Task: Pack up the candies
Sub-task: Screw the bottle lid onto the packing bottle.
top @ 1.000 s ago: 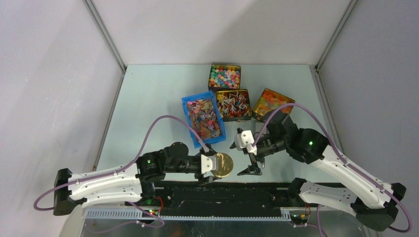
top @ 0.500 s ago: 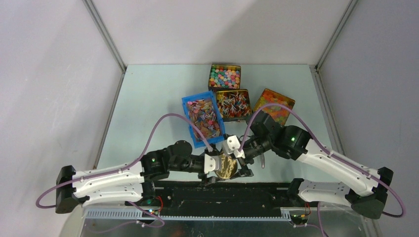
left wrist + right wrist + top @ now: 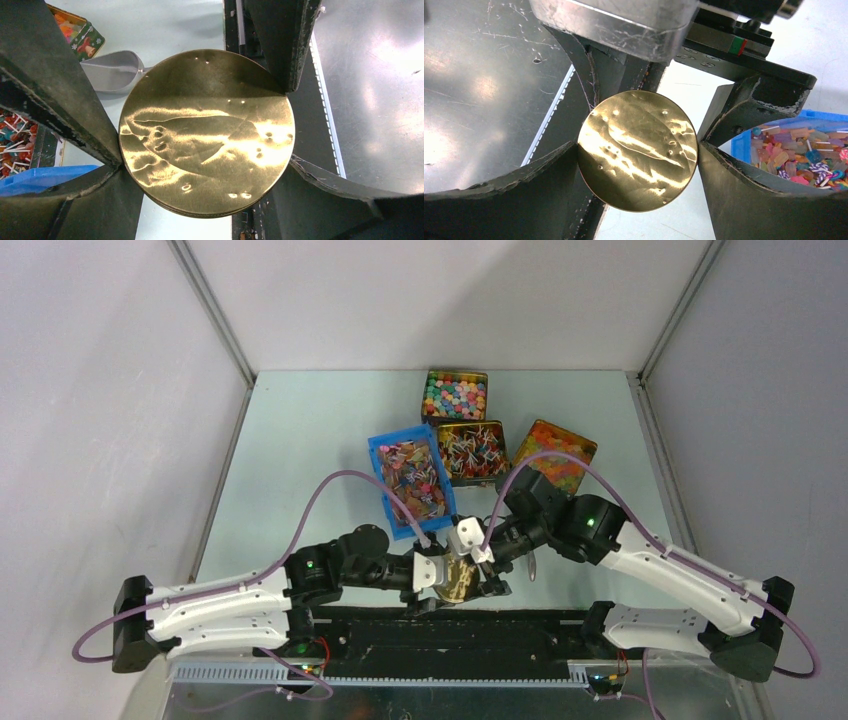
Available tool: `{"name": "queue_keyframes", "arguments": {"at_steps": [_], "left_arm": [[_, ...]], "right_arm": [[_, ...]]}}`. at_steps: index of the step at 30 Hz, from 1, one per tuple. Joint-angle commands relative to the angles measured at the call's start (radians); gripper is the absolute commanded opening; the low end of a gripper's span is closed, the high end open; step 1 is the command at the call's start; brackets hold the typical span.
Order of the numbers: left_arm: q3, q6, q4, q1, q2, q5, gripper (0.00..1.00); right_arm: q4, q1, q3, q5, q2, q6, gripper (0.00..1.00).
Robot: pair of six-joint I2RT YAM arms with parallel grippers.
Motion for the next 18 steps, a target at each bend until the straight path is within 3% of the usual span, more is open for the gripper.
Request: {"name": "queue_keyframes", "arguments": {"at_steps": [1,13,18], "left_arm": [[0.056,-0.005,0.141,-0.001,-0.033,-0.007,0.41],[0.023,-0.069,0.242,-0.001,-0.038,-0.169,0.39],[0.022,-0.099,0.278,-0.001,-0.041,-0.249,0.38]], "right_arm": [[0.012,0.010,0.008,0.059,-0.020,0.001,0.86],[0.050,0.011,0.006,0.118,-0.012,0.134,0.73],[0.062,0.012,0.006,0.135,-0.012,0.163,0.72]]}}
